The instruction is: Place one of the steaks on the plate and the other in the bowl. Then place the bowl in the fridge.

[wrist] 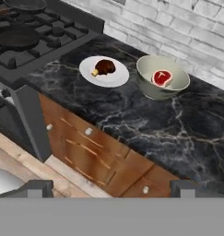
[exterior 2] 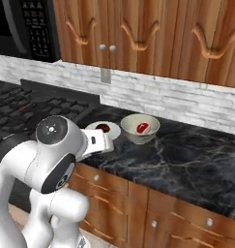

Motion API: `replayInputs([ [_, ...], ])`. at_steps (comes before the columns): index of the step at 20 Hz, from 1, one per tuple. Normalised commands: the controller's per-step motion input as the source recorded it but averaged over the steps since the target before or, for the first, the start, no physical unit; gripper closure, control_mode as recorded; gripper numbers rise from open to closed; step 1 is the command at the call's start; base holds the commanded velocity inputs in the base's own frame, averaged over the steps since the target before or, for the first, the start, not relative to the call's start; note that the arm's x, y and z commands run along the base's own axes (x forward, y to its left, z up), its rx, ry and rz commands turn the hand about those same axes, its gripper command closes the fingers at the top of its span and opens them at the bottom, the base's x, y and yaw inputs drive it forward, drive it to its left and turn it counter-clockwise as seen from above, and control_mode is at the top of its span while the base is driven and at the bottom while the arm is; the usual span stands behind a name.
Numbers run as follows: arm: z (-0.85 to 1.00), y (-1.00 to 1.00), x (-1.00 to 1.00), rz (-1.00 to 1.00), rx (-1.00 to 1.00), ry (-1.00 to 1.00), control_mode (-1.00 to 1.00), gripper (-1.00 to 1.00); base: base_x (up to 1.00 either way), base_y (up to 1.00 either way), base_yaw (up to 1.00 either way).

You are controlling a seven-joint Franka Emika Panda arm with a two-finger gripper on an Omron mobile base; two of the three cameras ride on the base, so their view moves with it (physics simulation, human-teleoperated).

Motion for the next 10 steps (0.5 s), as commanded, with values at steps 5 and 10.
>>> replayInputs([
  [5,0.00,0.00,0.00,0.00,0.00,0.00,1.00,-1.00,0.01,0.04,0.91],
  [10,0.00,0.00,0.00,0.00,0.00,0.00,1.00,-1.00,0.00,0.11,0.95],
])
